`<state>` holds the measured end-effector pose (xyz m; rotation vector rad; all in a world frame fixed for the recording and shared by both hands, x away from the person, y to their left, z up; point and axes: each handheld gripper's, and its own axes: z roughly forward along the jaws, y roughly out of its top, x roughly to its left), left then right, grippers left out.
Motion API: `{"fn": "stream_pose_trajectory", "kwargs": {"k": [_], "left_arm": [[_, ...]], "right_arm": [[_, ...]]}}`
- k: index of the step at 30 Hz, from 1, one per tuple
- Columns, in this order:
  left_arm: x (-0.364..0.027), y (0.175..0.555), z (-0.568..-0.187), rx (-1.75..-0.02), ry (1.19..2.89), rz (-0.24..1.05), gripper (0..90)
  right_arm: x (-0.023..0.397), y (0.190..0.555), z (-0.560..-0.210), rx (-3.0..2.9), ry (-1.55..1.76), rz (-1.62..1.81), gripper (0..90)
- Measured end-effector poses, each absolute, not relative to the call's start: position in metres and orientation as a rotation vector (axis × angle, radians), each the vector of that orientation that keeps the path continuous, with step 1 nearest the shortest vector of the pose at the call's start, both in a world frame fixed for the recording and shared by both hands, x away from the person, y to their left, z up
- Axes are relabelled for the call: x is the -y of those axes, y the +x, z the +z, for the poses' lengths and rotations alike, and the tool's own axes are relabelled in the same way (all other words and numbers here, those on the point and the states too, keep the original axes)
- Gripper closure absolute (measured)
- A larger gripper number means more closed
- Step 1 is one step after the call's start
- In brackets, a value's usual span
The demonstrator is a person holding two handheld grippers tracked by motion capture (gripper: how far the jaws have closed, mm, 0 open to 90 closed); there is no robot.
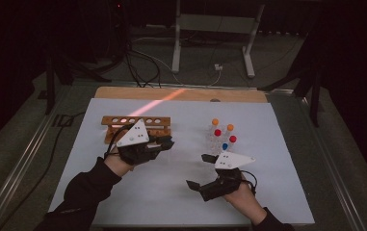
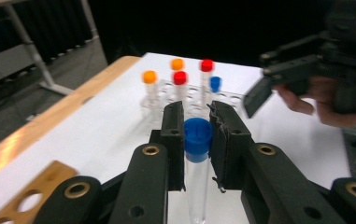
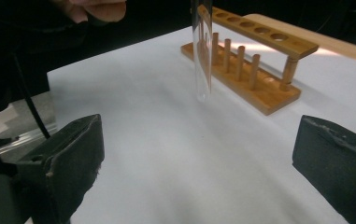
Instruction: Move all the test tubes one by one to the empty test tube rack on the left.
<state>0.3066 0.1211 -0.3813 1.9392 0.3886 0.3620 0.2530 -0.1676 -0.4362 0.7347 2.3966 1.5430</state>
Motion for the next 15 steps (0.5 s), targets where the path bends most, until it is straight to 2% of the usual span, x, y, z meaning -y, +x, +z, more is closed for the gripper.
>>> {"fn": "stream_pose_trajectory", "kwargs": {"k": [15], "left_arm": [[-0.13,0.342,-0.363,-0.45,1.905,0.429,77.8]], "right_arm": [[0.168,0.251,-0.435,-2.379,0.692,1.507,0.8]]}}
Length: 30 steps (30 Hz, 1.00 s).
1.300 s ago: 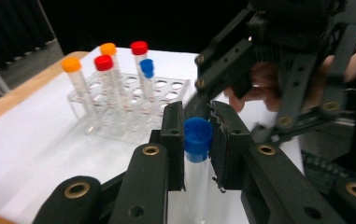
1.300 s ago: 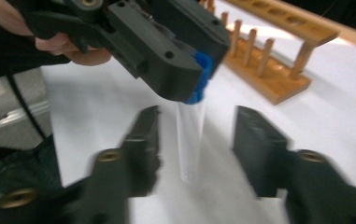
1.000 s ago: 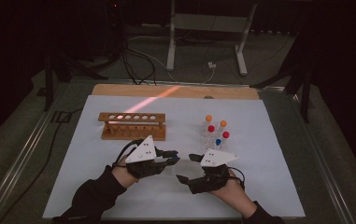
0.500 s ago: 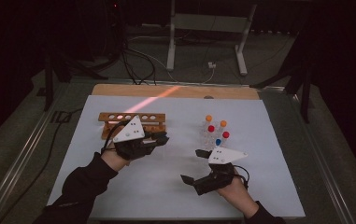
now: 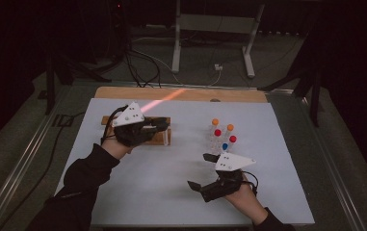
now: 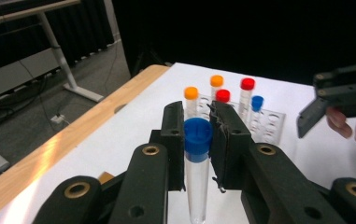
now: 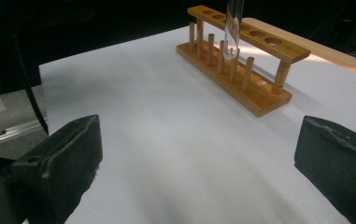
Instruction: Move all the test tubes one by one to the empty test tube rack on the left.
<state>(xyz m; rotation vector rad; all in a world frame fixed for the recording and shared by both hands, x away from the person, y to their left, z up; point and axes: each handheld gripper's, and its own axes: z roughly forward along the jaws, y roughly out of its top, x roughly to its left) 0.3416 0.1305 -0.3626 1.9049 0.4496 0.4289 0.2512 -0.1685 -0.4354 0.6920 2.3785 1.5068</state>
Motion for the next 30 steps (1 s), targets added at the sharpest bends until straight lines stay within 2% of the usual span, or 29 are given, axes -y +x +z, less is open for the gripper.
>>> {"fn": "stream_pose_trajectory", "kwargs": {"k": [11,30], "left_arm": [[-0.132,0.372,-0.353,-0.517,1.872,0.48,77.8],[-0.142,0.416,-0.378,-0.648,1.91,0.587,77.7]], "right_arm": [[0.17,0.251,-0.433,-2.375,0.697,1.524,0.8],[0.17,0.25,-0.432,-2.381,0.682,1.535,0.9]]}}
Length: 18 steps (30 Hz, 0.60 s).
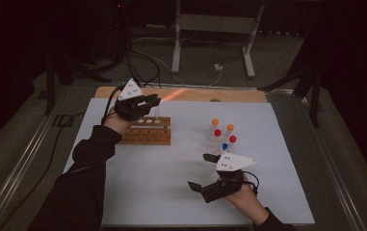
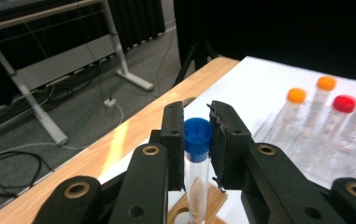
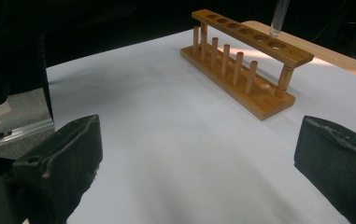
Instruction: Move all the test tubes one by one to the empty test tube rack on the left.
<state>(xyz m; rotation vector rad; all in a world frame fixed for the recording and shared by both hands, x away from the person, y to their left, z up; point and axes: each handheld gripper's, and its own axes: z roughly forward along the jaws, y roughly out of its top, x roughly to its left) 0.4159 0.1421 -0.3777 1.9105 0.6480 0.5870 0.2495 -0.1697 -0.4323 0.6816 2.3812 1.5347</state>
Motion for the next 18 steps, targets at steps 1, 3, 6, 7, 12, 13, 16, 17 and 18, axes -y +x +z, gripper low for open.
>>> {"fn": "stream_pose_trajectory", "kwargs": {"k": [1,3,6,7,12,13,16,17,18], "left_arm": [[-0.143,0.418,-0.38,-0.655,1.907,0.586,77.7],[-0.144,0.42,-0.385,-0.675,1.9,0.579,77.7],[-0.145,0.422,-0.393,-0.693,1.894,0.58,77.7],[-0.145,0.423,-0.396,-0.695,1.89,0.579,77.7],[-0.144,0.425,-0.409,-0.704,1.897,0.556,77.6],[-0.143,0.425,-0.412,-0.706,1.899,0.557,77.6],[-0.141,0.425,-0.419,-0.716,1.899,0.546,77.6],[-0.14,0.424,-0.422,-0.718,1.901,0.543,77.6],[-0.14,0.424,-0.424,-0.717,1.904,0.544,77.6]], "right_arm": [[0.17,0.25,-0.432,-2.382,0.681,1.535,0.9],[0.17,0.249,-0.432,-2.381,0.68,1.532,0.9],[0.17,0.249,-0.433,-2.385,0.681,1.533,0.8],[0.17,0.249,-0.433,-2.386,0.679,1.532,0.9],[0.169,0.249,-0.433,-2.39,0.676,1.533,0.9],[0.169,0.249,-0.433,-2.391,0.676,1.533,0.9],[0.169,0.249,-0.433,-2.392,0.673,1.534,0.9],[0.17,0.249,-0.432,-2.39,0.673,1.537,0.9],[0.17,0.249,-0.432,-2.389,0.673,1.539,0.9]]}}
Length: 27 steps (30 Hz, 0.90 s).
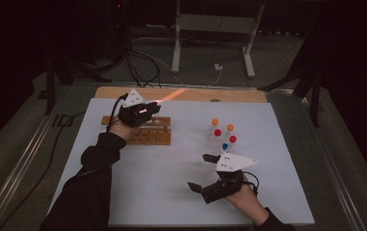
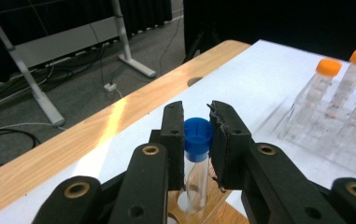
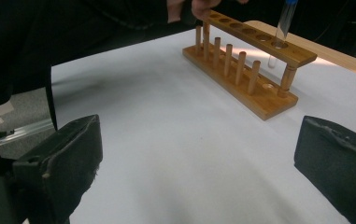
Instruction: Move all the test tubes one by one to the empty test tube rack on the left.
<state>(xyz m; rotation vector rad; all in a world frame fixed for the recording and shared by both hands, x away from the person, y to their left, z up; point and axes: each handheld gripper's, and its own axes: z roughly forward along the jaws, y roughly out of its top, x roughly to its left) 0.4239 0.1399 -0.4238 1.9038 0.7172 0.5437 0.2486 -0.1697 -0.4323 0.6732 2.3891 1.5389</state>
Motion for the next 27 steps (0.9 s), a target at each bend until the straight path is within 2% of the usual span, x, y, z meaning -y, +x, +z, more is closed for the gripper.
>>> {"fn": "stream_pose_trajectory", "kwargs": {"k": [17,27], "left_arm": [[-0.138,0.424,-0.45,-0.754,1.93,0.533,77.5],[-0.138,0.424,-0.452,-0.757,1.929,0.522,77.2]], "right_arm": [[0.17,0.247,-0.432,-2.393,0.674,1.536,0.9],[0.17,0.247,-0.432,-2.399,0.675,1.539,0.9]]}}
